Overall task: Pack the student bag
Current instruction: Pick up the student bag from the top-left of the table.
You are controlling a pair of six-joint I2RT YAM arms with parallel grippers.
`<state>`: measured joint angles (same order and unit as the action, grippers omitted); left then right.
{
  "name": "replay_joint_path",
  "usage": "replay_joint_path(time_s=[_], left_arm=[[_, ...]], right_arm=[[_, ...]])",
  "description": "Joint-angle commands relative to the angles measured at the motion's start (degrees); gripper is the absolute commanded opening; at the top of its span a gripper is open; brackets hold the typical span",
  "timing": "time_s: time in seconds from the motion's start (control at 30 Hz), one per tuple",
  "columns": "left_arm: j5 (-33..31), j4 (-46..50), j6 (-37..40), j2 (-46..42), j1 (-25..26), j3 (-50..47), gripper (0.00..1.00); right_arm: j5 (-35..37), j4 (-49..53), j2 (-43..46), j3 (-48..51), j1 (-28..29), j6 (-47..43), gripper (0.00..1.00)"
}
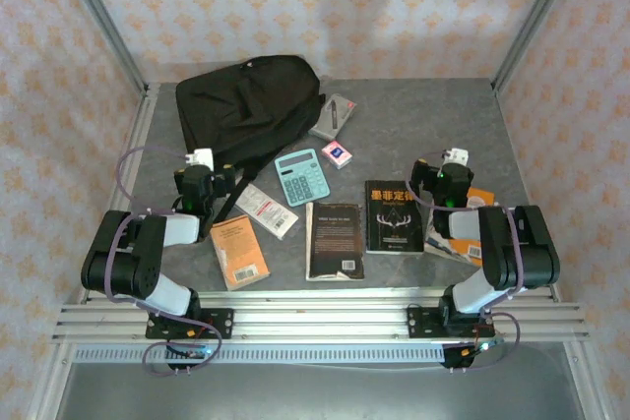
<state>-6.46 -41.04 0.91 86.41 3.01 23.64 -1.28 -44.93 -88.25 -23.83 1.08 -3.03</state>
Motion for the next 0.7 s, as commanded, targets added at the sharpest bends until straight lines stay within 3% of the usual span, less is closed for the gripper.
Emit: replay_joint_path(time_s=[0.0, 0.67], left_arm=[[-1.8, -1.8, -0.5, -0.5, 0.3, 0.7, 1.00], [-1.7, -1.7, -0.5, -0.5, 0.3, 0.8, 1.00]], right_arm=[[0.9, 0.0, 1.1, -0.1, 0.1, -0.3, 0.99], [1.0, 0.0, 1.0, -0.1, 0.1, -0.4, 0.99]])
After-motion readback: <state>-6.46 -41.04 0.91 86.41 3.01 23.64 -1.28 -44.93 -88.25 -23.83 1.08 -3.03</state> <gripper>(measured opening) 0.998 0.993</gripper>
